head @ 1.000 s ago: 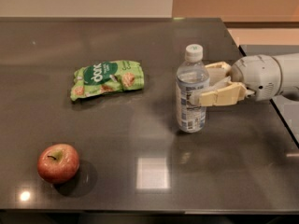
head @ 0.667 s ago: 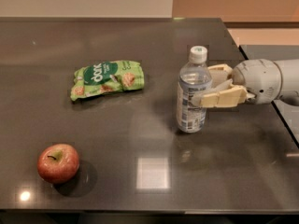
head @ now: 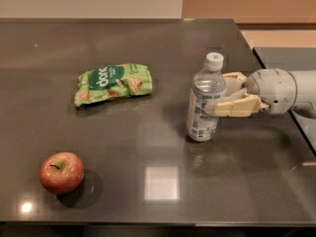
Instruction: Place blue plastic bottle upright
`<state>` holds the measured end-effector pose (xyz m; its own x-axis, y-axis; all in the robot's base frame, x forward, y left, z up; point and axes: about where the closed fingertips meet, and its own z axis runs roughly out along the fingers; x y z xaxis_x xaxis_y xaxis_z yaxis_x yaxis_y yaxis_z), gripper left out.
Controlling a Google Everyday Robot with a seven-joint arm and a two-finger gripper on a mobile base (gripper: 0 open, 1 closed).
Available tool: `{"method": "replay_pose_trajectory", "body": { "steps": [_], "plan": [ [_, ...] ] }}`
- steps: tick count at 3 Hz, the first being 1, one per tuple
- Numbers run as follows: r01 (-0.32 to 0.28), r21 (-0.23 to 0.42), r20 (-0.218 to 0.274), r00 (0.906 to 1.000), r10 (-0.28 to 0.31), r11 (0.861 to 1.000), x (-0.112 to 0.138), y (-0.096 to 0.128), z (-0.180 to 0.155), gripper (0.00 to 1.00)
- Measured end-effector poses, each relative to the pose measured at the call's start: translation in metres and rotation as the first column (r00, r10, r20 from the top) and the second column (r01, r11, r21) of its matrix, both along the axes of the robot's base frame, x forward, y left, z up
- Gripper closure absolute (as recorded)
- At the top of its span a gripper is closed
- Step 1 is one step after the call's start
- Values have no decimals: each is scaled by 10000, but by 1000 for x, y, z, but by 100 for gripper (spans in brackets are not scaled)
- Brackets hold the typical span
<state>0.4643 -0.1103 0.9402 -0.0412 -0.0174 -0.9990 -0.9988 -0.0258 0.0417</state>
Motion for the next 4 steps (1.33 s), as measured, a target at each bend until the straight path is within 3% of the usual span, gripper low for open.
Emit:
{"method": "replay_pose_trajectory", "body": {
  "steps": [3, 4],
  "plan": [
    [-44, 176, 60, 10000, 43, 9998, 4, -1, -8, 13],
    [-65, 173, 71, 10000, 64, 9998, 5, 1, -8, 0]
  ]
}}
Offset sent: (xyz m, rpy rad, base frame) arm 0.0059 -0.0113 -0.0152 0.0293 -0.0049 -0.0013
